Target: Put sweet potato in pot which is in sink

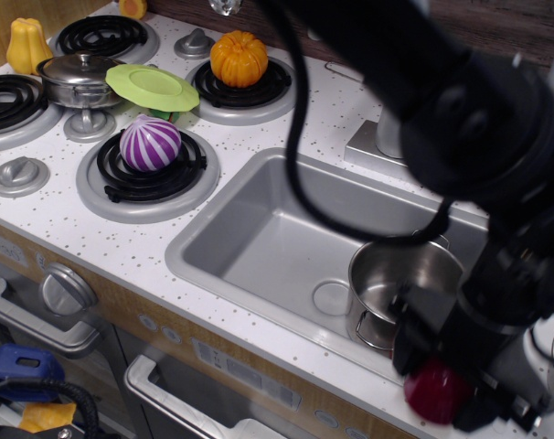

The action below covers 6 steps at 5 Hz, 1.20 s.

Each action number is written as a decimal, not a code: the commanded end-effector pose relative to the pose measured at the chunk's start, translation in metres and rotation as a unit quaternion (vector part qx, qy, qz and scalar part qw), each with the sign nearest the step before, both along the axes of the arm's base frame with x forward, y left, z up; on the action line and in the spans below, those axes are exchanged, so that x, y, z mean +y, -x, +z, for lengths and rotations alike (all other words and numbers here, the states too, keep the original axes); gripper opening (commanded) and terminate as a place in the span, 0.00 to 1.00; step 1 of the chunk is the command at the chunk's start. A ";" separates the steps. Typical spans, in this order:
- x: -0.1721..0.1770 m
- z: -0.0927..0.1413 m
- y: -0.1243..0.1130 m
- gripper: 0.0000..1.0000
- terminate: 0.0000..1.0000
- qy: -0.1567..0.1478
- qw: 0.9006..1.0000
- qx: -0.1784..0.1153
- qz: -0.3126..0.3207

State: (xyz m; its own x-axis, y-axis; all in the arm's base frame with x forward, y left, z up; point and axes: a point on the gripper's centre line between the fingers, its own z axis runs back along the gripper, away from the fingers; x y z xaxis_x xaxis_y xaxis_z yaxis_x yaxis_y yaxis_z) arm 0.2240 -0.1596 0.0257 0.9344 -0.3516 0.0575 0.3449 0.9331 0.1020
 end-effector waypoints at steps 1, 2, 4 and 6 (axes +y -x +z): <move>0.009 0.035 -0.033 0.00 0.00 -0.007 0.999 -0.038 -0.019; 0.026 0.037 -0.056 0.00 0.00 -0.011 0.998 -0.047 -0.046; 0.054 0.030 -0.096 1.00 0.00 -0.002 0.993 -0.065 -0.096; 0.064 0.021 -0.109 1.00 0.00 0.016 0.989 -0.074 -0.123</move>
State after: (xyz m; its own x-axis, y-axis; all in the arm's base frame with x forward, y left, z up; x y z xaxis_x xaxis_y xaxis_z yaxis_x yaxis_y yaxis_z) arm 0.3242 -0.0948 0.0329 0.8088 -0.5671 0.1557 0.5534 0.8235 0.1249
